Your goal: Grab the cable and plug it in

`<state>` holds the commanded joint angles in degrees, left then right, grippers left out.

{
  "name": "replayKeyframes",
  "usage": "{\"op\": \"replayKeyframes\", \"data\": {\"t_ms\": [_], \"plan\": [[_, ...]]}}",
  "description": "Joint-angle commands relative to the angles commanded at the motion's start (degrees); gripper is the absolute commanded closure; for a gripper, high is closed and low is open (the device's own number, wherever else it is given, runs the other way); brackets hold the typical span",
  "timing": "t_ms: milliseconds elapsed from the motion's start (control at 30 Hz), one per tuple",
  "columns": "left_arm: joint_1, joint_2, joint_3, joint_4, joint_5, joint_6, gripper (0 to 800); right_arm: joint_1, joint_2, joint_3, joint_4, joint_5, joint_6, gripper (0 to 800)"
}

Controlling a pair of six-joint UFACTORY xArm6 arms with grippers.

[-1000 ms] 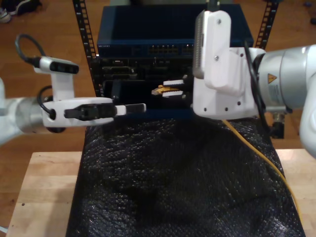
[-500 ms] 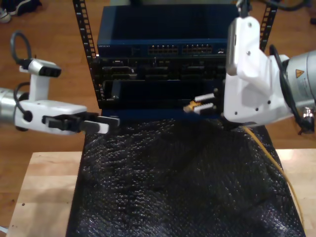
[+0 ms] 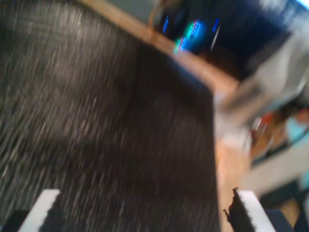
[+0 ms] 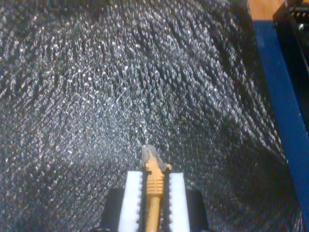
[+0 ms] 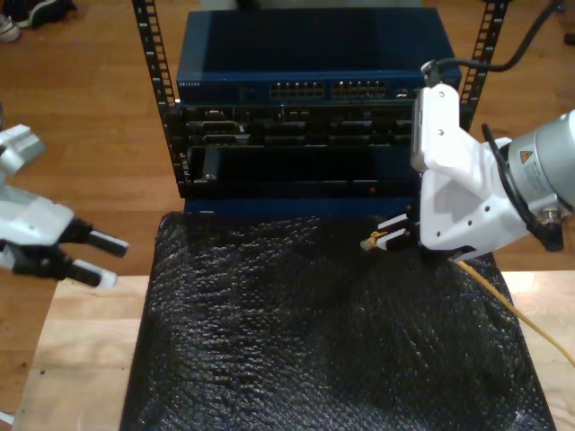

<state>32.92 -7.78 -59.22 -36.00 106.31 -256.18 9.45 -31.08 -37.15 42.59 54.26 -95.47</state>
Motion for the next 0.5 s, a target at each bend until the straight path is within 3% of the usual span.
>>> {"op": "replayKeyframes", "data": {"t_ms": [200, 500], "plan": [[4.0, -3.0, -0.2, 9.5, 0.1, 12.2, 8, -0.1, 0.4, 0.2, -0.4, 0.0, 0.0, 800], [14.9, -6.6, 0.5, 18.8, 0.3, 31.7, 7, -0.2, 0.5, 0.7, -1.8, 0.0, 0.0, 800]]}}
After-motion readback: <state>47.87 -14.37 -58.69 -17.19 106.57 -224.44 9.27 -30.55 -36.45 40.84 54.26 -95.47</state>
